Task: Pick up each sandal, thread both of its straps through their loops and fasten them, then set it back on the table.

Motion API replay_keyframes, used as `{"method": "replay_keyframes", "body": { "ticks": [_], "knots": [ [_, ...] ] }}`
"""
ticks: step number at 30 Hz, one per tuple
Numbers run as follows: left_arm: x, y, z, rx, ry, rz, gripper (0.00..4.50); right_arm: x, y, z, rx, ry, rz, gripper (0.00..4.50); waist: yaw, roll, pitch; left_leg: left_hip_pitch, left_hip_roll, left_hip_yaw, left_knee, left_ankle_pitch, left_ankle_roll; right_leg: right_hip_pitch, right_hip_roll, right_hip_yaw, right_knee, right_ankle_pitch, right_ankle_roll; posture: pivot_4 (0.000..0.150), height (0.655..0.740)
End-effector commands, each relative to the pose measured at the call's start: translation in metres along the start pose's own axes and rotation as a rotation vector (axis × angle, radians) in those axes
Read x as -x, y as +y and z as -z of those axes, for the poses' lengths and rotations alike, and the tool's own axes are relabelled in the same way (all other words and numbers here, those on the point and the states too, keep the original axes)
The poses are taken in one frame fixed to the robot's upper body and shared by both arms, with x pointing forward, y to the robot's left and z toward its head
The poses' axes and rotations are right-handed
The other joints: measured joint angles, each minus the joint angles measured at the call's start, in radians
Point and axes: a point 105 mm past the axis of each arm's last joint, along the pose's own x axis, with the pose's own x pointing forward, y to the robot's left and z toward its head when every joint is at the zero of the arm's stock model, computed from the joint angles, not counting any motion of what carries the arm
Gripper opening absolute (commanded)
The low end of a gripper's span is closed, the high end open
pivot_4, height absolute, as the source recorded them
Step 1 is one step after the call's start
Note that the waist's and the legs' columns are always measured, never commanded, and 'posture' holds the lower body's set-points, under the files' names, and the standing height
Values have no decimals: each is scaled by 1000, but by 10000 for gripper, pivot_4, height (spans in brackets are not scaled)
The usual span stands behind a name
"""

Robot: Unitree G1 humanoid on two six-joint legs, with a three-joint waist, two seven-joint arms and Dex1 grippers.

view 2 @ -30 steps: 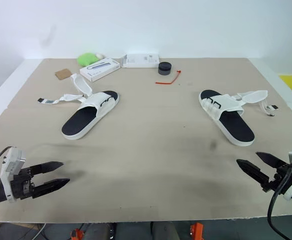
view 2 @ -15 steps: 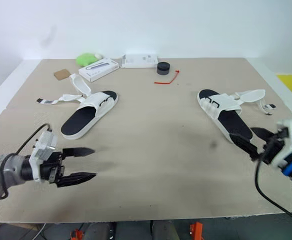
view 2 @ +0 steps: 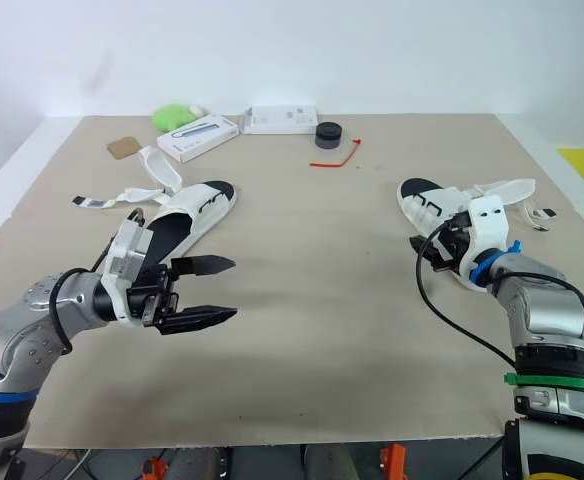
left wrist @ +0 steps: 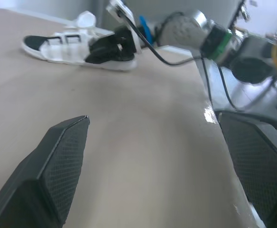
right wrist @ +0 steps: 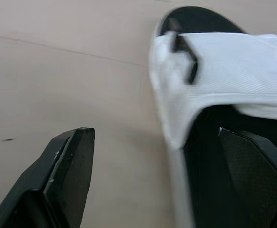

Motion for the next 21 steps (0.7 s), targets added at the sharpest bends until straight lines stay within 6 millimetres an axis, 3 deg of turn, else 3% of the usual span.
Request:
{"method": "replay_keyframes", "body": {
  "ticks": [1, 18, 21],
  "knots": [
    [-2, 1, -12, -18, -57, -18, 45000, -7, -10, -12, 19, -50, 35, 44703, 0, 0, 0, 0, 0, 0, 0, 0, 0, 0, 0, 0, 0, 0, 0, 1500, 7400],
    [0, 0, -16, -16, -84, -78, 45000, -57, 10, -24, -13, -103, -16, 44703, -4, 0, 0, 1, 0, 0, 0, 2, 0, 1, 1, 0, 1, 3, -2, 1500, 7400],
    [3, 0, -16, -15, -88, -99, 45000, -58, 8, -25, -31, -126, -9, 36246, -4, 0, 0, 1, 0, 0, 0, 2, 0, 1, 1, 0, 1, 4, -2, 1500, 7400]
  ]
}}
